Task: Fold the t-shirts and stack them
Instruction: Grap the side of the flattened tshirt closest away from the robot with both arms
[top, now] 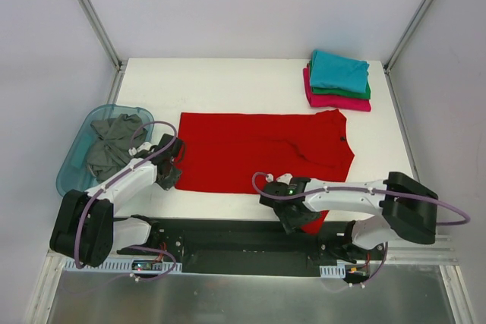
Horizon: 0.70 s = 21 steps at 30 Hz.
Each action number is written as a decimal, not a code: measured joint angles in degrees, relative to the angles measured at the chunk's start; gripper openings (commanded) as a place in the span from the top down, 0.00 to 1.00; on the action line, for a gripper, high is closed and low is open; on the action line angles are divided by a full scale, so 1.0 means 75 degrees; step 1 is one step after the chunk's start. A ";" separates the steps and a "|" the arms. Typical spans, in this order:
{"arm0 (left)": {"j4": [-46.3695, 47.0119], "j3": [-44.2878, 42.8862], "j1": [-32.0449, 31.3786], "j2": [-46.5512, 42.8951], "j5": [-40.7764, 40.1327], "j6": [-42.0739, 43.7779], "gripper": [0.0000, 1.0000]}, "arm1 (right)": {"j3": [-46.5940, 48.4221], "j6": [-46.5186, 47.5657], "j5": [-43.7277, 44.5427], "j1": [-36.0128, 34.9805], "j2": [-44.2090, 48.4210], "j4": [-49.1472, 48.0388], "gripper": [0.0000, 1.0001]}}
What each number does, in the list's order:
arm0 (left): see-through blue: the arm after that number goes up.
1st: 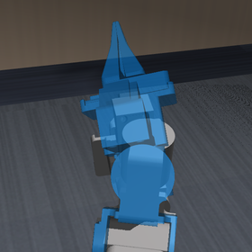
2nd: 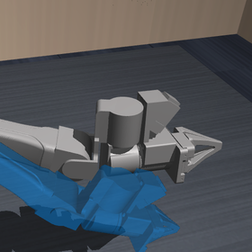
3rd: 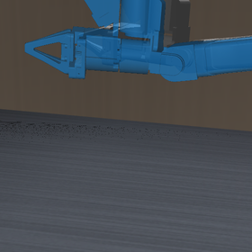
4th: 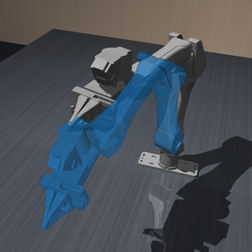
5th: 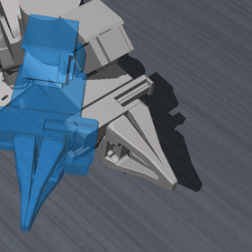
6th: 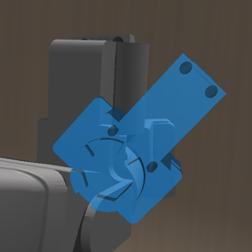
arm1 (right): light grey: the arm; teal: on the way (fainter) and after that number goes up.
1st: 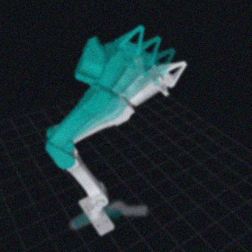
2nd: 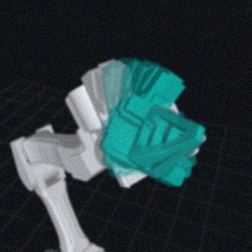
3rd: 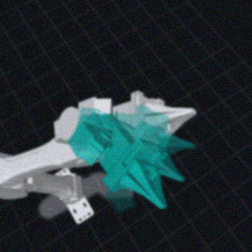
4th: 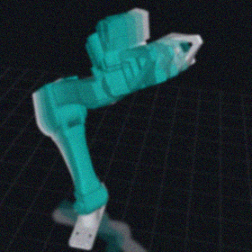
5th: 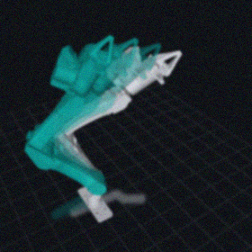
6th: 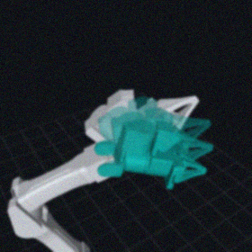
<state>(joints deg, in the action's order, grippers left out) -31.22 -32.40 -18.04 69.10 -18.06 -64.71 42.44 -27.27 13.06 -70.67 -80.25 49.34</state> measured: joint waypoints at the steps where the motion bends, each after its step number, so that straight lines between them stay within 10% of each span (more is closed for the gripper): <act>1: 0.0006 -0.0006 0.0000 0.0012 0.0000 0.0012 1.00 | 0.0015 -0.0020 0.0026 -0.0003 -0.0157 -0.0044 0.41; 8: 0.0020 -0.0009 0.0000 0.0003 -0.0003 0.0090 1.00 | 0.0093 -0.0245 0.0230 0.0012 -0.0901 -0.0131 0.88; 21: 0.0017 0.0020 0.0000 -0.0402 0.0012 0.0242 1.00 | 0.0988 -0.0189 0.1443 0.0819 0.0020 0.0968 1.00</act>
<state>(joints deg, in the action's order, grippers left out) -31.09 -32.25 -18.04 66.08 -17.98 -62.89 49.84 -28.69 23.88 -64.53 -80.09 56.60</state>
